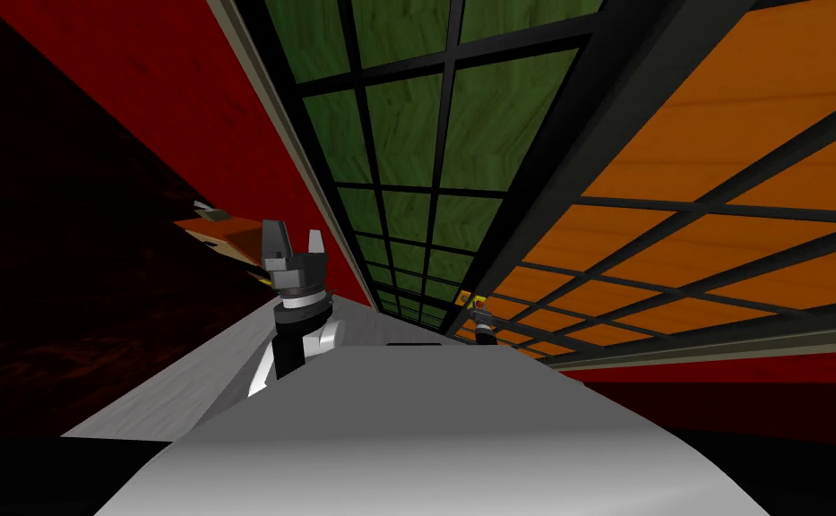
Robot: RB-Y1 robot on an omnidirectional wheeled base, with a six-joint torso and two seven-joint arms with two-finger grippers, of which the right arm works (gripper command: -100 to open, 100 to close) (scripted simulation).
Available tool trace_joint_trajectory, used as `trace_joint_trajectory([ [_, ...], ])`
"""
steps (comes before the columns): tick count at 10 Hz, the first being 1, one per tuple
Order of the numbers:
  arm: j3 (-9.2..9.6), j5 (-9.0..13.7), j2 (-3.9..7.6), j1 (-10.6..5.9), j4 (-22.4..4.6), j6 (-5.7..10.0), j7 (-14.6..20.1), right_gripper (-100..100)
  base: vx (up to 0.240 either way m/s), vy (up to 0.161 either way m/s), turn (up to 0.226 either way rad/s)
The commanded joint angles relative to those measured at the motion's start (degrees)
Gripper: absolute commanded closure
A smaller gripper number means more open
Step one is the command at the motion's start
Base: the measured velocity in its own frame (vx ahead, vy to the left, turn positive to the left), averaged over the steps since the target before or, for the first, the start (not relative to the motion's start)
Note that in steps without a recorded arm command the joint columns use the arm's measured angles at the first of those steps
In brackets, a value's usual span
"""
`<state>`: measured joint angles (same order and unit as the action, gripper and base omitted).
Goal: Pull the door open
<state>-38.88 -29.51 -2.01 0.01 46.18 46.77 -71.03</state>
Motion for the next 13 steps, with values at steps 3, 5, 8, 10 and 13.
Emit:
trace_joint_trajectory([
  [3, -0.33, 0.7, 0.58, 1.46, -0.3, -0.14, 0.9, 100, -0.036, 0.009, -0.002],
  [5, -0.63, 1.2, 1.11, 2.64, -0.5, -0.25, 1.7, 100, -0.174, 0.052, -0.036],
  [8, -0.9, 2.1, 1.87, 4.21, -0.7, -0.37, 3.0, 100, -0.109, 0.018, -0.04],
  [10, -0.89, 2.5, 2.09, 4.6, -0.8, -0.39, 3.5, 100, -0.153, 0.014, -0.045],
  [13, -0.86, 3.4, 2.75, 5.76, -0.9, -0.45, 5.1, 100, -0.068, 0.014, -0.007],
])
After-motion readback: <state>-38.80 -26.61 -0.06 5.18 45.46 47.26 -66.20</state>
